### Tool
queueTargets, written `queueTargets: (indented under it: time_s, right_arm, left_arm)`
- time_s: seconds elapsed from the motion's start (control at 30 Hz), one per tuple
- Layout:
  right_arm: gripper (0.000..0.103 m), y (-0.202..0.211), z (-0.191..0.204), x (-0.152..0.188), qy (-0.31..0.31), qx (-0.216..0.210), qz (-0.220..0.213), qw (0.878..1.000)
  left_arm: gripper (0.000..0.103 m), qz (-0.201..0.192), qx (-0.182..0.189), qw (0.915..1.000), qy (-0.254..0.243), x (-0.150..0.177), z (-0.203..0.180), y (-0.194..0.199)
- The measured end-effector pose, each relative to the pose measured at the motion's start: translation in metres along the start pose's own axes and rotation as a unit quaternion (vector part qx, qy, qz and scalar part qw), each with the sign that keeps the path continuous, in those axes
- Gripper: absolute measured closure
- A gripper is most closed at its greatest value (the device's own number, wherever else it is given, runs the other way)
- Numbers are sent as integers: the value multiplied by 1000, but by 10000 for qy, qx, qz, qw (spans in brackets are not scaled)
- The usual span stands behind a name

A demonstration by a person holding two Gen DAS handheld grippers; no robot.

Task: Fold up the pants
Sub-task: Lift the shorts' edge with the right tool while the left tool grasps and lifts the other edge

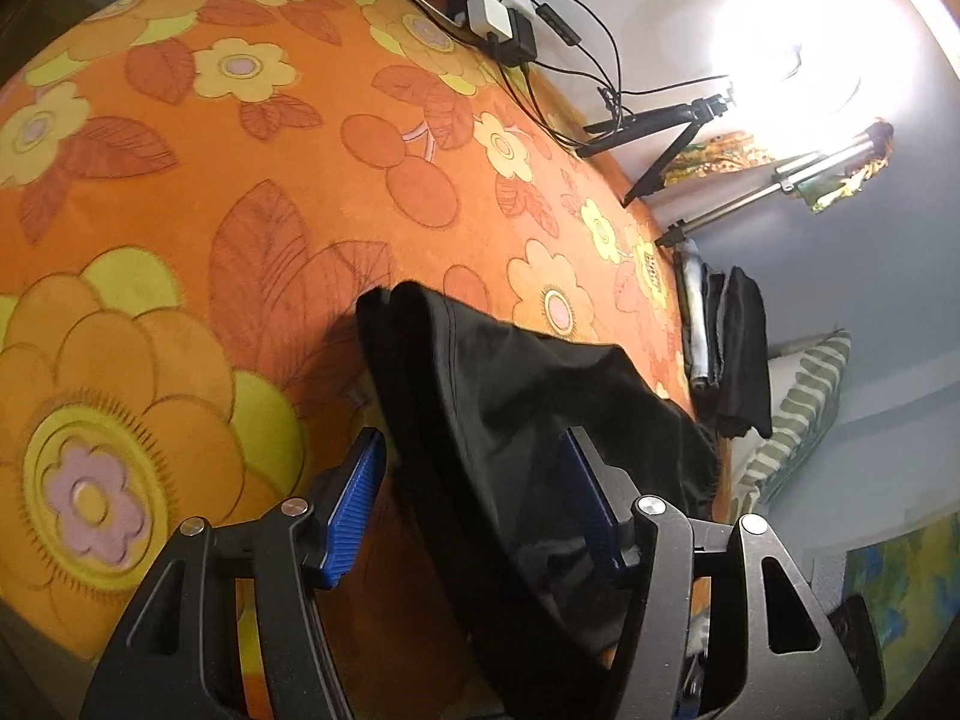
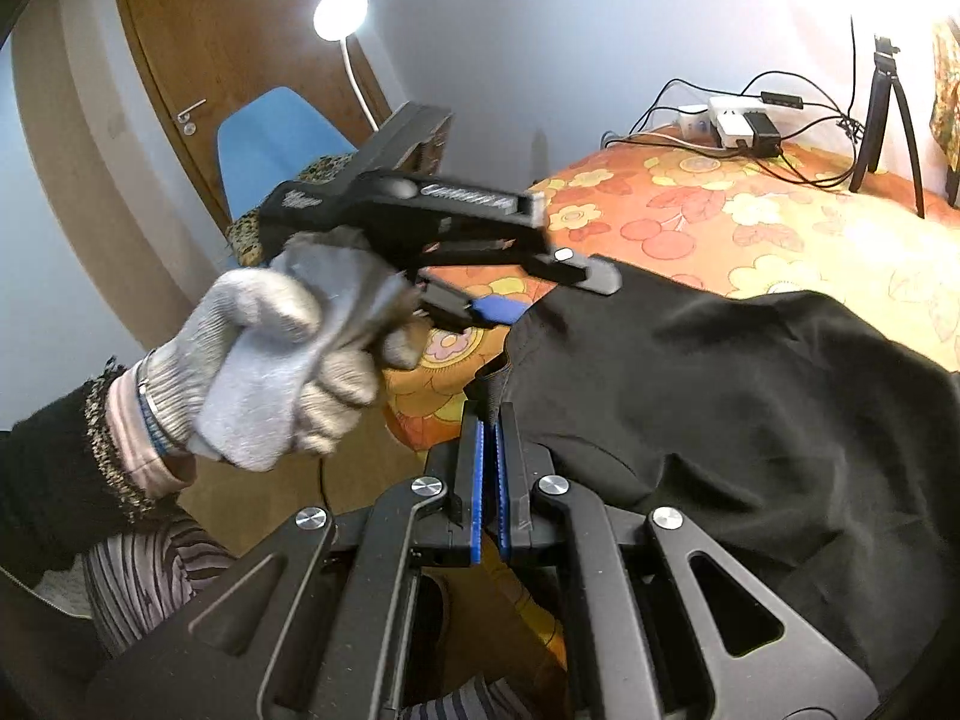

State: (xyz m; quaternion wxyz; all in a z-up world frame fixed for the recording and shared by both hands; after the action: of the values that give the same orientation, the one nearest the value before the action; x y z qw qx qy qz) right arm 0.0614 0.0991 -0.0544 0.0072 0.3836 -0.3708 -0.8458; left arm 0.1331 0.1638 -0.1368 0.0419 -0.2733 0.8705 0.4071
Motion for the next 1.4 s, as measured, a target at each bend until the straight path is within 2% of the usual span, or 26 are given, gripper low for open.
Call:
queueTargets:
  time_s: [0.07, 0.13, 0.17, 0.33, 0.5, 0.6, 0.7, 0.77, 0.9, 0.93, 1.0, 1.17, 1.27, 1.4]
  right_arm:
    - [100, -1, 0, 3, 18, -12, 23, 10000]
    - [99, -2, 0, 4, 5, -35, 36, 10000]
    - [100, -3, 0, 5, -5, -45, 41, 10000]
    - [99, -12, -3, 9, -82, -107, 98, 9999]
    - [100, -21, -2, 13, -247, -215, 139, 9994]
    - [100, -18, -1, 9, -471, -337, -1, 9983]
    - [100, -9, 8, 0, -586, -501, -190, 9968]
    - [100, -7, 14, -5, -438, -400, -269, 9979]
    - [100, -3, 9, -3, -520, -366, -300, 9975]
    - [100, -2, 6, -2, -544, -341, -305, 9975]
    - [100, 2, 0, -2, -597, -328, -325, 9971]
    - [100, 14, -6, -1, -673, -280, -383, 9966]
    - [100, 18, -8, 1, -686, -255, -384, 9966]
    - [100, 23, -8, 3, -712, -271, -424, 9962]
  left_arm:
    - [49, -20, -90, 9999, -43, -3, 1, -5]
    - [75, 33, -146, 9998, -94, -4, 2, -10]
    - [95, 55, -174, 9998, -98, -5, 3, -11]
    - [97, -54, -220, 9996, -196, -6, 2, -5]
    - [98, -388, -183, 9987, -258, -13, -3, 18]
    - [99, -707, -89, 9969, -328, -21, -13, 38]
    - [99, -976, 8, 9946, -356, -25, -16, 56]
    - [99, -952, 163, 9951, -203, -24, -10, 61]
    - [98, -956, 27, 9954, 60, -19, 6, 61]
    - [95, -894, 47, 9959, 124, -18, 9, 59]
    - [77, -760, 186, 9967, 231, -15, 11, 53]
    - [51, -492, 252, 9984, 124, -14, -1, 36]
    - [51, -301, 190, 9994, -7, -12, -8, 21]
    - [51, 35, -89, 9999, -116, -4, -7, -1]
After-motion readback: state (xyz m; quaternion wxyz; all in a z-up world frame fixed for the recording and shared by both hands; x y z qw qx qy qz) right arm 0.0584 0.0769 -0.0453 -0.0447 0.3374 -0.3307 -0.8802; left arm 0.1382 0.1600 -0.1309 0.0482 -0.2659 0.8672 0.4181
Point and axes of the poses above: each gripper's, at about its wrist camera, not at the fingertips, and y roughly against the way its jaws point, z to its left, x to its underside, the point moved 6 cm from there along -y, roughly the way its jaws point, and after that the axes turned 5 degrees about -y, right-handed, at the moved point
